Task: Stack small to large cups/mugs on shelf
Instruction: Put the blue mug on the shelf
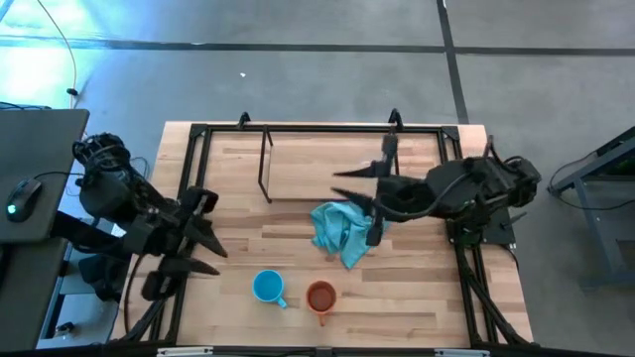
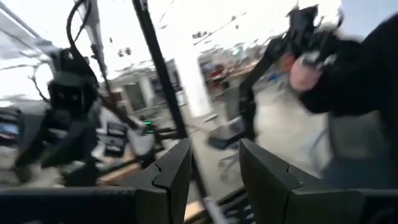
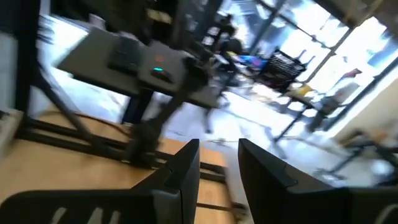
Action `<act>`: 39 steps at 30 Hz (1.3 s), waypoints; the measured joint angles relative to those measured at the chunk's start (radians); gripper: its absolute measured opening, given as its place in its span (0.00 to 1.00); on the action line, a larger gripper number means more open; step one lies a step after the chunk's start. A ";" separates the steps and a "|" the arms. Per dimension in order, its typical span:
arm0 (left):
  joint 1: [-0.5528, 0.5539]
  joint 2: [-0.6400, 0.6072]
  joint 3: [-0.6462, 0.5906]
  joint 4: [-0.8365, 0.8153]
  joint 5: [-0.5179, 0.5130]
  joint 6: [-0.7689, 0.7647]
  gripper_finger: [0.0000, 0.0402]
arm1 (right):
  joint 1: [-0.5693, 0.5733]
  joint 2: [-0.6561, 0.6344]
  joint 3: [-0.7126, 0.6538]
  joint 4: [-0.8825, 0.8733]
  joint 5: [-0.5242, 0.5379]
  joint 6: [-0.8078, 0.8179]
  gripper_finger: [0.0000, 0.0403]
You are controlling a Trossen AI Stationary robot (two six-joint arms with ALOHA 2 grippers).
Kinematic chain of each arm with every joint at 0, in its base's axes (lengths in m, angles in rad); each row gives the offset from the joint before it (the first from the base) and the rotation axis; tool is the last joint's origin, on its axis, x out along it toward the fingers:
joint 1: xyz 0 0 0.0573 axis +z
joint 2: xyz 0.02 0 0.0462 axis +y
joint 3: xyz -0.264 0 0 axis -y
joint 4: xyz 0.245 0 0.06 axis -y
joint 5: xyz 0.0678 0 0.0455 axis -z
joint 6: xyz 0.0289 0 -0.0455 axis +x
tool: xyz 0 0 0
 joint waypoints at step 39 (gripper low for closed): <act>0.000 -0.033 0.406 -0.293 -0.669 0.358 0.31 | -0.006 -0.361 0.000 -0.093 0.328 -0.160 0.25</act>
